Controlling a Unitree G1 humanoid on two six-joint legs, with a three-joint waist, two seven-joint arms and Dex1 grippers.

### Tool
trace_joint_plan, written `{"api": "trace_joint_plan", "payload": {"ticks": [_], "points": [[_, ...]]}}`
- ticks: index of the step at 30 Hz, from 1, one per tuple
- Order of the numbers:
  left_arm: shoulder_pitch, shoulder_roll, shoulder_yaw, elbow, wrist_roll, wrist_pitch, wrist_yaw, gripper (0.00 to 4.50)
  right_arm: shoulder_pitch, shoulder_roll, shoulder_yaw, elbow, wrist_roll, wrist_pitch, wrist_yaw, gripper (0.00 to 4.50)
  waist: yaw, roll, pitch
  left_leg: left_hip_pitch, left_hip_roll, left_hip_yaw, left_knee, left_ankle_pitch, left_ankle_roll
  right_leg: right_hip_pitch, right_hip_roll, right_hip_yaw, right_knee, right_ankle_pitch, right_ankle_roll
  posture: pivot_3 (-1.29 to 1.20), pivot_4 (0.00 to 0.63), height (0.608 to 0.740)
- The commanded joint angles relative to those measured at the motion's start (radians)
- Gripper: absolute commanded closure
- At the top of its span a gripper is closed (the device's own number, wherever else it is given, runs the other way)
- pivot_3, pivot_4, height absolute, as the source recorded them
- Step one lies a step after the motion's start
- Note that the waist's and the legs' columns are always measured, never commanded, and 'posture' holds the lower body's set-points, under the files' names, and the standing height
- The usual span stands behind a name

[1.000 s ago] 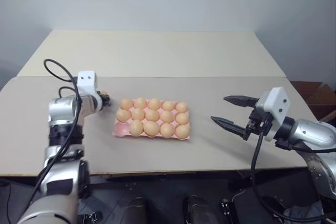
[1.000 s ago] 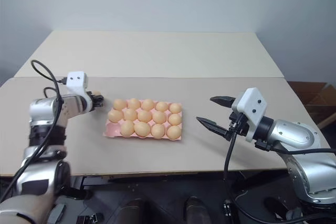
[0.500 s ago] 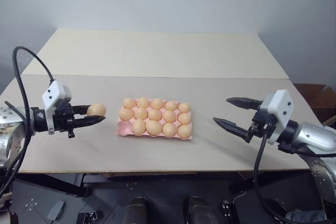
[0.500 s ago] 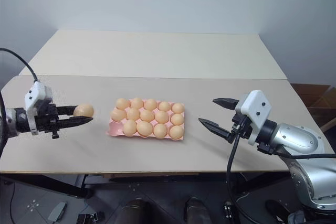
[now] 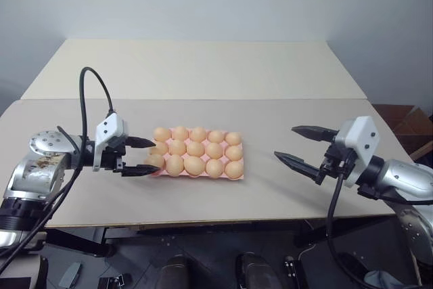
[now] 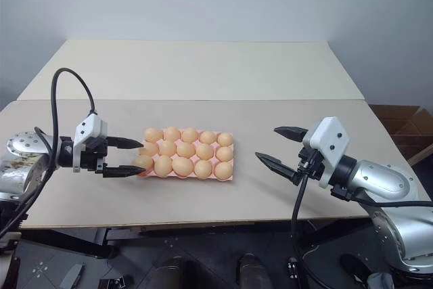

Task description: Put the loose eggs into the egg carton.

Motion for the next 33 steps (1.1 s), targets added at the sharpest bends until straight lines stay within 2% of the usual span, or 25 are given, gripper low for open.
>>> {"api": "trace_joint_plan", "payload": {"ticks": [1, 5, 11, 15, 19, 27, 33], "points": [[-0.007, 0.041, 0.073, -0.009, -0.027, -0.006, -0.005, 0.03, -0.007, -0.007, -0.034, -0.033, 0.017, -0.003, -0.009, 0.62, 0.0, 0.0, 0.0, 0.0, 0.0, 0.0, 0.0, 0.0, 0.0, 0.0, 0.0, 0.0, 0.0, 0.0, 0.0, 0.0, 0.15, 0.74], [0.029, 0.087, 0.179, -0.013, -0.081, 0.012, -0.01, 0.03, -0.012, -0.008, -0.022, -0.014, 0.013, -0.014, 0.002, 0.62, -0.004, 0.0, 0.0, 0.0, 0.0, 0.0, 0.0, 0.0, 0.0, 0.0, 0.0, 0.0, 0.0, 0.0, 0.0, 0.0, 0.15, 0.74], [0.16, 0.163, 0.353, -0.006, -0.129, -0.008, -0.046, 0.03, -0.049, -0.021, -0.005, 0.055, 0.004, -0.031, 0.057, 0.62, -0.011, 0.0, 0.0, 0.001, 0.001, 0.0, 0.0, 0.0, 0.0, 0.0, 0.0, 0.0, 0.0, 0.0, 0.0, 0.0, 0.15, 0.74], [0.338, 0.186, 0.54, -0.022, -0.186, -0.013, -0.146, 0.03, -0.077, -0.045, 0.012, 0.12, -0.003, -0.053, 0.131, 0.62, -0.012, 0.001, 0.0, 0.001, 0.002, 0.001, 0.0, 0.0, 0.0, 0.0, 0.0, 0.0, 0.0, -0.001, -0.001, 0.0, 0.15, 0.74], [0.504, 0.169, 0.657, -0.092, -0.194, -0.007, -0.17, 0.03, -0.081, -0.056, 0.02, 0.141, 0.005, -0.064, 0.178, 0.62, -0.016, 0.001, 0.0, 0.001, 0.002, 0.001, 0.0, 0.0, 0.0, -0.001, -0.001, -0.001, 0.0, -0.002, -0.002, 0.0, 0.15, 0.74], [0.628, 0.086, 0.773, -0.236, -0.26, 0.057, -0.075, 0.03, -0.118, -0.064, 0.054, 0.185, -0.024, -0.077, 0.221, 0.62, -0.005, 0.001, 0.0, 0.003, 0.002, 0.001, 0.0, 0.0, 0.0, 0.001, -0.001, 0.0, 0.0, -0.003, -0.003, 0.0, 0.15, 0.74], [0.641, 0.086, 0.747, -0.266, -0.246, 0.055, -0.033, 0.03, -0.13, -0.067, 0.04, 0.197, -0.016, -0.078, 0.242, 0.62, -0.005, 0.001, 0.0, 0.002, 0.002, 0.001, -0.001, 0.0, 0.0, -0.001, -0.001, 0.0, 0.0, -0.002, -0.002, 0.0, 0.15, 0.74]]}}
